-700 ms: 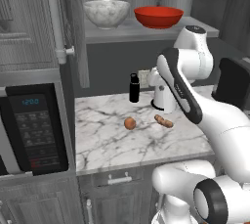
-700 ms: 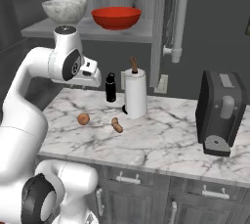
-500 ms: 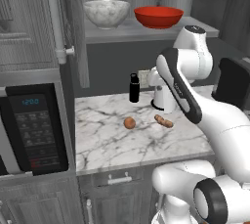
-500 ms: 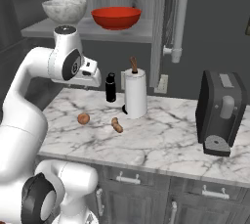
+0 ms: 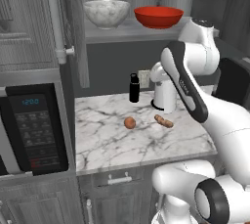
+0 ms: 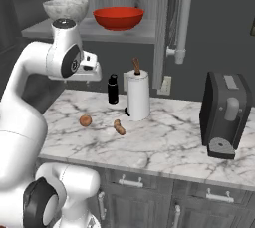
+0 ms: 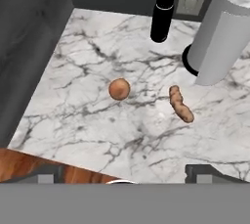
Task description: Pick both bowls and place them on the counter. Then place the onion in one bowl and place the potato in the other bowl.
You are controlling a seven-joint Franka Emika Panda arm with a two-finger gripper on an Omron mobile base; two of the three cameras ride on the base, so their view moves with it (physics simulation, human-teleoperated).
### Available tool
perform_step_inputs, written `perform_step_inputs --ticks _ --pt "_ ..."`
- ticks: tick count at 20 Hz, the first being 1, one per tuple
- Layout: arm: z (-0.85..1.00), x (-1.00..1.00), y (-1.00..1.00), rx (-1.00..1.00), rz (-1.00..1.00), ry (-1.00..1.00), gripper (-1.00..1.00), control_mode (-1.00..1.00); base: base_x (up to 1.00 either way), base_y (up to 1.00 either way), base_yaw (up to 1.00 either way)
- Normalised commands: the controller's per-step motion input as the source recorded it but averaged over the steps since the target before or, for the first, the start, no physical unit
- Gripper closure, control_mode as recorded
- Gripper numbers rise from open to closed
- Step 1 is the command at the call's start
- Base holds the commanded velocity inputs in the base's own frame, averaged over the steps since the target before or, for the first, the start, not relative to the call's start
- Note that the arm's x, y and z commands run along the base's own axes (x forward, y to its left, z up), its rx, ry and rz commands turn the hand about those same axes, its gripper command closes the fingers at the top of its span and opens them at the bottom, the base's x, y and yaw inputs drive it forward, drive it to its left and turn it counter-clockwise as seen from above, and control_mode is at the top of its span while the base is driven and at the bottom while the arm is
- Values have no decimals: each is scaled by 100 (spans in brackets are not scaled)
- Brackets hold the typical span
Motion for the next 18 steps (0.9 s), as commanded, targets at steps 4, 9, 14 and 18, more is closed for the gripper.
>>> perform_step_inputs --ticks 4,9,14,18 --pt "58 -31 0 -12 21 -21 -100 -100 0 0 0" --pt "16 -52 0 -13 26 -40 -100 -100 0 0 0" --pt "47 -28 -17 -18 12 -37 -100 -100 0 0 0" --pt "81 -3 -2 -28 0 -24 -100 -100 0 0 0"
